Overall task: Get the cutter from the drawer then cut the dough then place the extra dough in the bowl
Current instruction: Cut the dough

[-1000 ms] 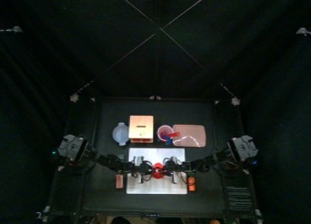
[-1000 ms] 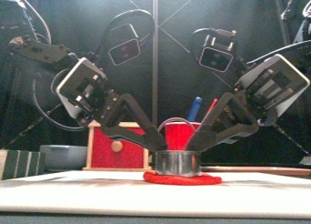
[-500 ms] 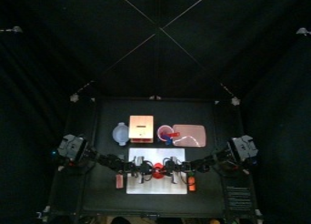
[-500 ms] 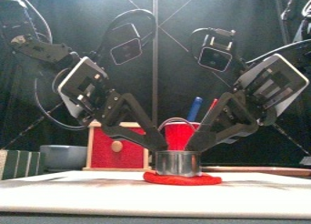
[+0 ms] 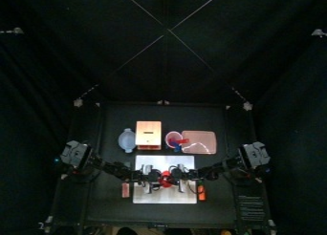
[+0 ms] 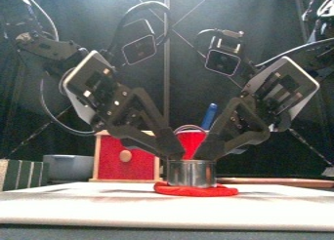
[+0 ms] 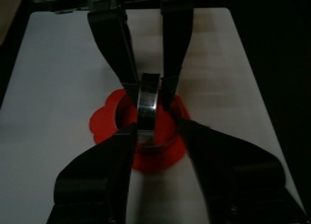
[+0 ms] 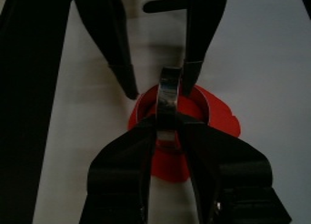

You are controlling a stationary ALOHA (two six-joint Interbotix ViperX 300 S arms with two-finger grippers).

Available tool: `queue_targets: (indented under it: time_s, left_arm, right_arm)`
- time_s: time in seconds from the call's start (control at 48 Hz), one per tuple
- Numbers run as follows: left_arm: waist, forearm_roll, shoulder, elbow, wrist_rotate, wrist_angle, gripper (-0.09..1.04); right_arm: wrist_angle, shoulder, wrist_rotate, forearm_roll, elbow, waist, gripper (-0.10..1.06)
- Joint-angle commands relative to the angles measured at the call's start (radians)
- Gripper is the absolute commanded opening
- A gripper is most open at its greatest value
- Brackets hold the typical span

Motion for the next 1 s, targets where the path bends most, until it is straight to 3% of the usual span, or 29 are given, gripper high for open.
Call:
queue_targets:
  time_s: [0.021, 0.625, 0.854, 1.0]
  left_arm:
    - [0.003, 0.003, -0.023, 0.006, -0.003, -0.012, 0.84]
    - [0.031, 0.025, -0.121, 0.018, -0.003, -0.107, 0.85]
    - [0.031, 0.026, -0.155, 0.063, -0.002, -0.114, 0.83]
    - [0.031, 0.025, -0.158, 0.092, -0.003, -0.132, 0.82]
  right_arm:
    - [0.015, -0.044, -0.002, -0.015, -0.002, 0.002, 0.68]
    - [0.058, -0.109, -0.002, -0.057, -0.038, -0.002, 0.78]
    - [0.098, -0.11, 0.008, -0.081, -0.063, -0.046, 0.78]
    - [0.23, -0.115, 0.017, -0.072, -0.115, -0.077, 0.77]
